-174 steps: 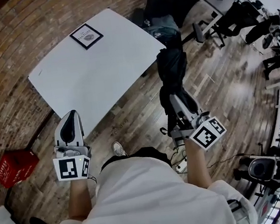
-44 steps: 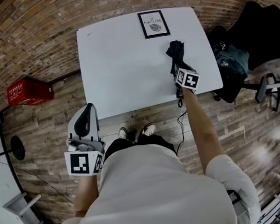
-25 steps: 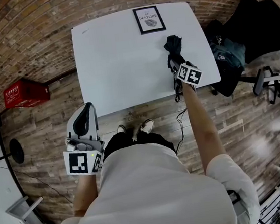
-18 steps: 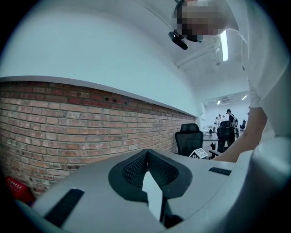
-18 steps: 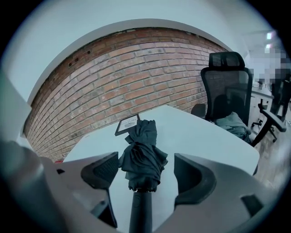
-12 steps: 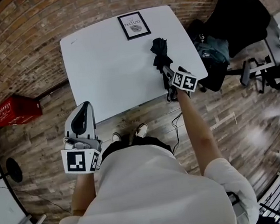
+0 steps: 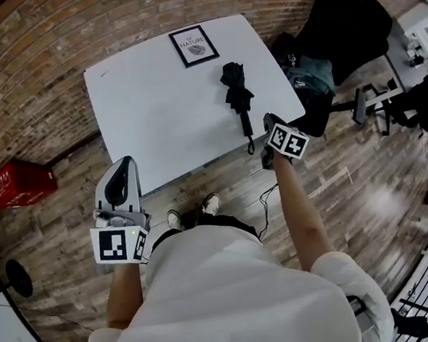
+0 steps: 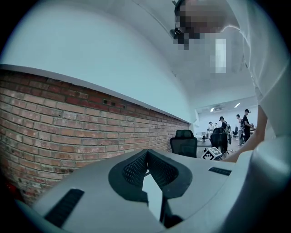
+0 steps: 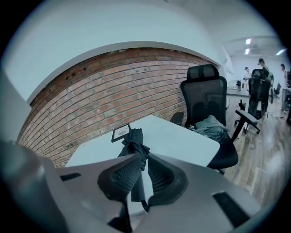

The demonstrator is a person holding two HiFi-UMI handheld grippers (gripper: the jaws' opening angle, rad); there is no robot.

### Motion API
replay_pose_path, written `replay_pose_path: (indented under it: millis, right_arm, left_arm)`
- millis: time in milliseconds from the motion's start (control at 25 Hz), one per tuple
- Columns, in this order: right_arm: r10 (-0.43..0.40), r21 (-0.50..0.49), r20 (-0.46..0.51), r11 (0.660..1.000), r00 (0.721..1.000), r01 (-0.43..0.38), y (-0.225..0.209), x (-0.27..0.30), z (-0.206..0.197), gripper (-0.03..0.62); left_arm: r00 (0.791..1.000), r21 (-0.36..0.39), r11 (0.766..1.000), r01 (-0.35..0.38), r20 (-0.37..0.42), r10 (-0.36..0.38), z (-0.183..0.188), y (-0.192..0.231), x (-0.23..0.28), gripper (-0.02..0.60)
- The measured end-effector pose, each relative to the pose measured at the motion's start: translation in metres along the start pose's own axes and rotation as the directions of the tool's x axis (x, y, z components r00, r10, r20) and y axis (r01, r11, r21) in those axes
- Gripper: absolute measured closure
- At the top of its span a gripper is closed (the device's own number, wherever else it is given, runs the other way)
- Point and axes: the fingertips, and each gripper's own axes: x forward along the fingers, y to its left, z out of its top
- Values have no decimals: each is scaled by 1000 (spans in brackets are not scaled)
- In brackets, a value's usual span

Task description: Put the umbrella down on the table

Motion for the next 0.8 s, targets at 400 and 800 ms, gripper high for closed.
replay_pose_path:
  millis: [400,800]
  right_arm:
    - [-22,61,106,998,994,16,-2,-44,33,574]
    - [62,-23,328,998,943,-58,49,-113,126,574]
  left_arm:
    - [998,6,999,46,34,-46,6,22,3,558]
    - [995,34,997,69,73,-71,21,37,16,558]
